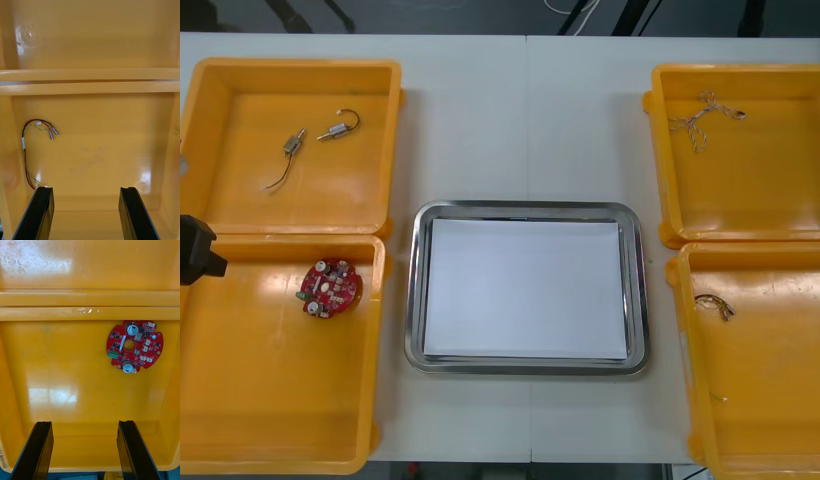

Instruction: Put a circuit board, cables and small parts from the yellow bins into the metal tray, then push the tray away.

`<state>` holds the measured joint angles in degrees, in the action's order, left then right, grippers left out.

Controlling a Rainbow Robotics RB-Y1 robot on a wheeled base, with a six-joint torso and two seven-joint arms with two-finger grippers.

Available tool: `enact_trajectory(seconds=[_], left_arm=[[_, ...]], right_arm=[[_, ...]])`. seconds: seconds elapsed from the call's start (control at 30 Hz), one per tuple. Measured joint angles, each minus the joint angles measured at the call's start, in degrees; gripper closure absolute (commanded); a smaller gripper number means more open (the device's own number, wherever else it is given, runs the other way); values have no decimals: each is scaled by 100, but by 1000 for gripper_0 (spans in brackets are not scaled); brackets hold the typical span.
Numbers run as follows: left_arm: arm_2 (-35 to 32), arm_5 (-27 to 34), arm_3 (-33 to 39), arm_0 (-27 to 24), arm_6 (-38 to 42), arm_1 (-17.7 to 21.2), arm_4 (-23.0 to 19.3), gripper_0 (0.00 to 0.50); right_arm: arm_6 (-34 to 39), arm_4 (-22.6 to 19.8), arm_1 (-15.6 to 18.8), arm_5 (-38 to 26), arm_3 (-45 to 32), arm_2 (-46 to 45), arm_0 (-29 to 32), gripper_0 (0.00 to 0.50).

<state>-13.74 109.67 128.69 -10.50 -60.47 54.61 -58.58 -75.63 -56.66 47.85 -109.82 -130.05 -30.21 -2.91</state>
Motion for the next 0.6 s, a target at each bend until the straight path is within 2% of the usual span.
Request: enact_trajectory(seconds=[0.6], left_arm=[[0, 0, 0, 0, 0, 0, 0, 0]], right_arm=[[0, 0, 0, 0, 0, 0, 0, 0]])
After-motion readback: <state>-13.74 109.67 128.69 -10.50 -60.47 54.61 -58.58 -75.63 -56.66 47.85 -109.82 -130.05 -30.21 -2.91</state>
